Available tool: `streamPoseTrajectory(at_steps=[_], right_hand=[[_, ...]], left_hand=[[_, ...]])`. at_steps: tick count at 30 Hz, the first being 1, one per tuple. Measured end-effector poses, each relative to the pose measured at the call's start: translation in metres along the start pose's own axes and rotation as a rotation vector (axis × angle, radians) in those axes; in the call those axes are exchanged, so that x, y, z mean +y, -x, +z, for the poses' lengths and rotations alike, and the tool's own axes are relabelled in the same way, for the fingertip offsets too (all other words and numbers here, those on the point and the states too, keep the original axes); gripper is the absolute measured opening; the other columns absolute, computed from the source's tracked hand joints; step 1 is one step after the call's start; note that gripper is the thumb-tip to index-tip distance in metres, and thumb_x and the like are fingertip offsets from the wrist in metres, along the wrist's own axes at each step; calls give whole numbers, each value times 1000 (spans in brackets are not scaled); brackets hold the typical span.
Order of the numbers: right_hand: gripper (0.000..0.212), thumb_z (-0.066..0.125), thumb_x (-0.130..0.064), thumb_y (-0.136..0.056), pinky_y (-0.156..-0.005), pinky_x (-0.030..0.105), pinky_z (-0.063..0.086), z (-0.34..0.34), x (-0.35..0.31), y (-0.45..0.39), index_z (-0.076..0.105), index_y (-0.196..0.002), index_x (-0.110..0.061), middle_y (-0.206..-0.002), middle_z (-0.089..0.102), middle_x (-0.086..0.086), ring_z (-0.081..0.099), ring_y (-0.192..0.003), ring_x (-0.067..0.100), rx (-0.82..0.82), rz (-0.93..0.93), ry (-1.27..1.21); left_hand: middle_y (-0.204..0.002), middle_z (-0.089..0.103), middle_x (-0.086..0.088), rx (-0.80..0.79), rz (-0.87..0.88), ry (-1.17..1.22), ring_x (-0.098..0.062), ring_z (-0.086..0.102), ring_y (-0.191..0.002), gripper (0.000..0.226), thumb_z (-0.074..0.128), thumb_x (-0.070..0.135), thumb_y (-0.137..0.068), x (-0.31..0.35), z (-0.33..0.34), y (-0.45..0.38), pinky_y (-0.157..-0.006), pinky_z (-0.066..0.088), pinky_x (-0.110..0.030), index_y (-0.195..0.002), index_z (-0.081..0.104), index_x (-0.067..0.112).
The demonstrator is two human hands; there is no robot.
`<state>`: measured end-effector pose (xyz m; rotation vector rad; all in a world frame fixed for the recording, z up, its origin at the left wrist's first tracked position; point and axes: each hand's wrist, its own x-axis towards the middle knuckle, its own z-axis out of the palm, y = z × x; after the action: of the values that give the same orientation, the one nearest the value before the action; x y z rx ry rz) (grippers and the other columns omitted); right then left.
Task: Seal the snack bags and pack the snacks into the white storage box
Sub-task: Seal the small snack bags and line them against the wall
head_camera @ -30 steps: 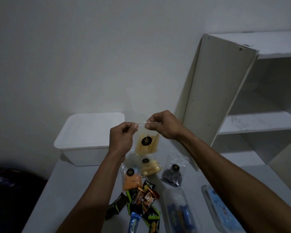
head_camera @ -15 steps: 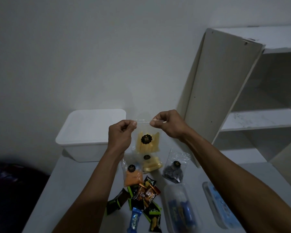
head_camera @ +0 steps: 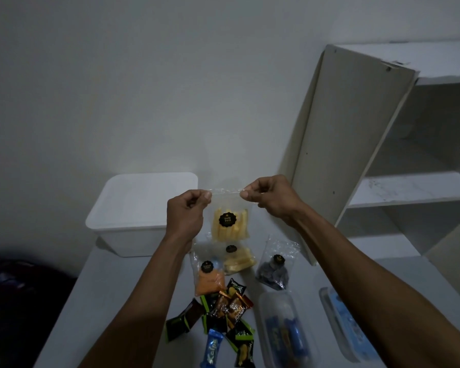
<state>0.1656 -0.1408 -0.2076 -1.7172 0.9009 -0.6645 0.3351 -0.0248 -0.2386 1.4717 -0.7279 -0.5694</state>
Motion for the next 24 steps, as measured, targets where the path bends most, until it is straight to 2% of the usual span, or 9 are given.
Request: streamPoseTrajectory(at_steps=[4, 9, 13, 15, 19, 21, 24], right_hand=[[8, 81, -22, -79, -67, 26, 53, -1, 0, 1, 75, -77, -18, -84, 75, -2, 67, -82, 10, 19, 7, -45], [8, 80, -21, -80, -62, 17, 47, -2, -1, 3, 75, -78, -16, -81, 74, -2, 64, -71, -2, 20, -24, -26], [9, 77, -27, -83, -72, 30, 55, -5, 3, 5, 74, -80, -19, -87, 76, -1, 69, -86, 12, -8, -16, -5], [11, 73, -28, -87, -74, 32, 55, -7, 4, 8, 74, -84, -18, -90, 77, -1, 70, -92, 14, -39, -24, 18], [30, 67, -42, -90, -78, 33, 56, -2, -3, 13, 74, -91, -13, -96, 77, -4, 70, -98, 8, -118, 4, 23], [33, 64, -45, -91, -78, 33, 56, 1, -10, 13, 75, -92, -14, -98, 76, -7, 71, -94, 5, -139, 33, 7], [20, 68, -31, -92, -65, 28, 51, 2, -17, 10, 75, -81, -15, -85, 76, -8, 70, -79, 2, -173, 20, 93]], left_hand=[[-80, 70, 0, 3, -7, 21, -10, 64, -78, 5, 69, 17, -89, 1, 0, -1, -71, 47, -16, -90, 72, 13], [-82, 70, 0, -9, -20, 15, -6, 64, -77, 10, 69, 21, -90, 0, 2, -1, -71, 48, -19, -94, 73, 12], [-82, 71, 1, -60, -2, 25, 3, 64, -72, 9, 69, 20, -89, 0, 3, 0, -65, 48, -10, -92, 72, 13], [-81, 71, 0, -64, 15, 13, 5, 64, -71, 7, 68, 17, -89, 0, 3, 0, -65, 48, -8, -90, 71, 11], [-78, 69, 1, -81, 44, -28, -6, 64, -78, 9, 67, 15, -91, 0, 8, 0, -76, 49, -16, -82, 70, 15], [-77, 69, 2, -112, 63, -63, -6, 64, -77, 10, 67, 15, -91, 0, 10, 1, -77, 50, -18, -82, 70, 16], [-77, 69, 3, -147, 80, -82, -4, 64, -77, 9, 67, 15, -90, 0, 10, 3, -78, 50, -20, -82, 71, 15]])
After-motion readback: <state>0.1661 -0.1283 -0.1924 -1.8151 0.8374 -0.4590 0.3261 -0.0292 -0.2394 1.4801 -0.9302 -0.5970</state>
